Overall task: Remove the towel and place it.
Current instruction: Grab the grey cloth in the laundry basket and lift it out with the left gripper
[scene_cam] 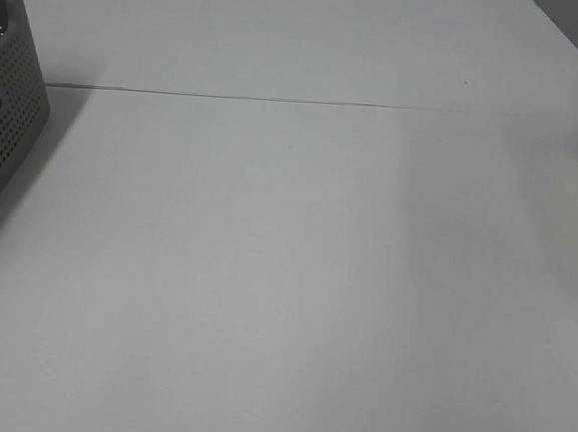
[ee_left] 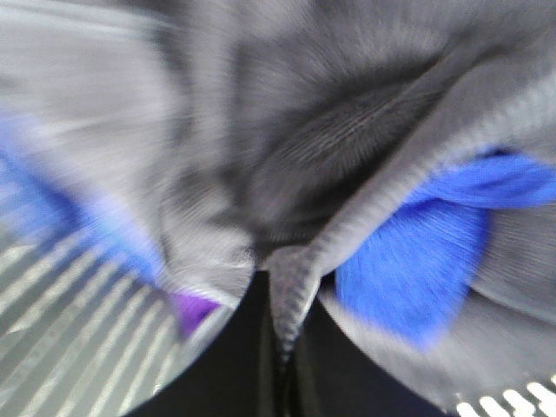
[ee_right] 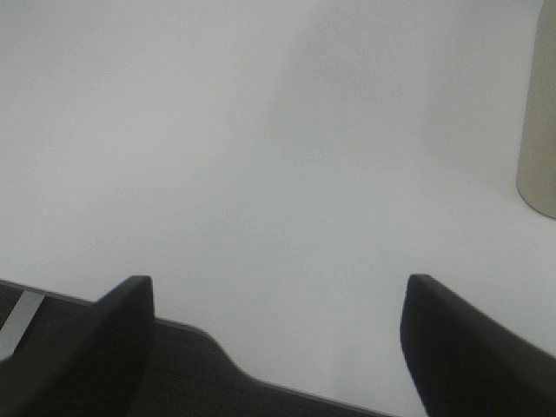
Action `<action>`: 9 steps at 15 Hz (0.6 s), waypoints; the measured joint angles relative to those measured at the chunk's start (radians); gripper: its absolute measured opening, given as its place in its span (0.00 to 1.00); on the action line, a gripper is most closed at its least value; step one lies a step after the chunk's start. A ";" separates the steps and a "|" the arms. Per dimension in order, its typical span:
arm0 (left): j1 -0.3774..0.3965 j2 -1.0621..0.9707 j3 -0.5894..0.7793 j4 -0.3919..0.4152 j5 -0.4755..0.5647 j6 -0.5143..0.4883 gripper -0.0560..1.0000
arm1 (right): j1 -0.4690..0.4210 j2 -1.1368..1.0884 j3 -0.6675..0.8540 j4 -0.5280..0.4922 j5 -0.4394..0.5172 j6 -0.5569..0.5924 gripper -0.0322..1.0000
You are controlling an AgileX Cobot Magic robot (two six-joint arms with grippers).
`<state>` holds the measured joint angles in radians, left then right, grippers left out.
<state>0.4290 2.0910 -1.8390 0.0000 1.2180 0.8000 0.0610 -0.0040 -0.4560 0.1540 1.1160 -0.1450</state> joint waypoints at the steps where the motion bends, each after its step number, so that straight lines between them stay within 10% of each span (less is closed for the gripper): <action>1: -0.006 -0.048 0.000 -0.016 0.001 -0.020 0.05 | 0.000 0.000 0.000 0.000 0.000 0.000 0.77; 9: -0.238 -0.366 0.000 -0.051 0.006 -0.037 0.05 | 0.000 0.000 0.000 0.000 0.000 0.000 0.77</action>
<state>0.1910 1.7250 -1.8390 -0.0510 1.2240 0.7630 0.0610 -0.0040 -0.4560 0.1540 1.1160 -0.1450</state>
